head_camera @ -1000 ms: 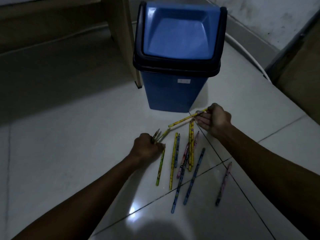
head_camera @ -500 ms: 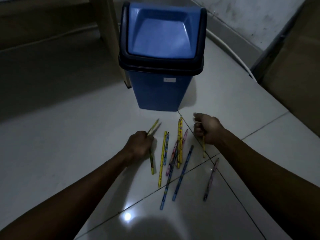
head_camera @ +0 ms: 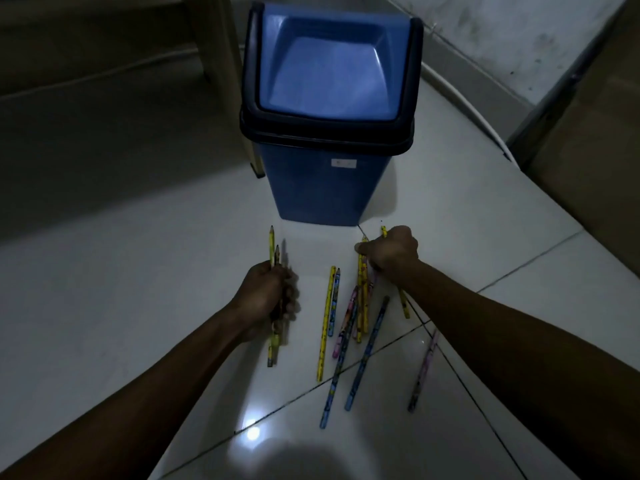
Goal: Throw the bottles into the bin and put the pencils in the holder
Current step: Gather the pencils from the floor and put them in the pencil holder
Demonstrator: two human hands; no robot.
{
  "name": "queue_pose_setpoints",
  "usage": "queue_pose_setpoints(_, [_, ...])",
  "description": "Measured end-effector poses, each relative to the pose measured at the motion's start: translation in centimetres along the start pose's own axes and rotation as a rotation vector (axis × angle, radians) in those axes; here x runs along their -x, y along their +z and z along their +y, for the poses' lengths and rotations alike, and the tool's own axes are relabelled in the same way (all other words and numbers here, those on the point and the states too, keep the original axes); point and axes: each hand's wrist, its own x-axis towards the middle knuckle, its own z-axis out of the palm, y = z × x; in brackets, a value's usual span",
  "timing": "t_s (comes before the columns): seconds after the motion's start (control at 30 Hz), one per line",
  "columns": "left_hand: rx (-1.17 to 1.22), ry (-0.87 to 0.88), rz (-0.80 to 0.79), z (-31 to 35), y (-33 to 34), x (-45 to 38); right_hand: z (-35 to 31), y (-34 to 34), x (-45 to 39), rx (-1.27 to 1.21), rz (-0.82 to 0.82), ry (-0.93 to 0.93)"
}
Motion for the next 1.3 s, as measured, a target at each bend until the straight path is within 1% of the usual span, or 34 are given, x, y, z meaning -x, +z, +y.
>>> queue_pose_setpoints(0.07, [-0.010,0.001,0.022,-0.2,-0.1,-0.3,-0.3,-0.1,-0.1,-0.044,-0.024,0.055])
queue_pose_setpoints(0.2, [-0.071,-0.007,0.050,-0.2,-0.1,-0.9,-0.6,-0.9,-0.2,-0.251,-0.122,0.178])
queue_pose_setpoints(0.3, [-0.112,0.000,0.040,0.1,0.4,-1.2,-0.8,-2.1,0.1,-0.331,-0.163,0.210])
queue_pose_setpoints(0.4, [-0.137,0.003,0.029,0.4,1.2,-1.3,-0.9,-3.4,1.0,-0.389,-0.198,0.202])
queue_pose_setpoints(0.47, [-0.111,-0.020,-0.002,0.8,2.0,-1.2,-0.6,-4.3,1.7,-0.436,-0.247,0.188])
queue_pose_setpoints(0.6, [0.016,-0.049,-0.133,1.7,4.4,-0.6,0.2,-5.2,4.1,-0.604,-0.336,0.210])
queue_pose_setpoints(0.8, [-0.032,0.092,-0.252,2.5,8.4,0.8,1.7,-3.3,8.5,-0.919,-0.357,0.203])
queue_pose_setpoints(0.93, [-0.062,0.127,-0.286,2.2,9.9,1.5,1.7,-2.8,10.7,-1.039,-0.359,0.229])
queue_pose_setpoints(1.0, [-0.160,0.152,-0.306,1.6,10.1,1.6,1.8,-3.0,10.9,-1.066,-0.327,0.213])
queue_pose_setpoints(1.07, [-0.259,0.162,-0.339,1.3,10.0,1.8,2.1,-3.0,11.1,-1.042,-0.272,0.192])
queue_pose_setpoints(1.13, [-0.288,0.144,-0.375,1.3,9.6,2.0,2.3,-3.0,11.1,-1.035,-0.230,0.204])
queue_pose_setpoints(1.23, [-0.299,0.110,-0.388,1.4,9.1,2.2,2.6,-3.1,10.9,-1.056,-0.237,0.255])
queue_pose_setpoints(1.3, [-0.368,0.102,-0.405,1.2,9.0,2.3,2.7,-3.0,10.9,-1.059,-0.229,0.269])
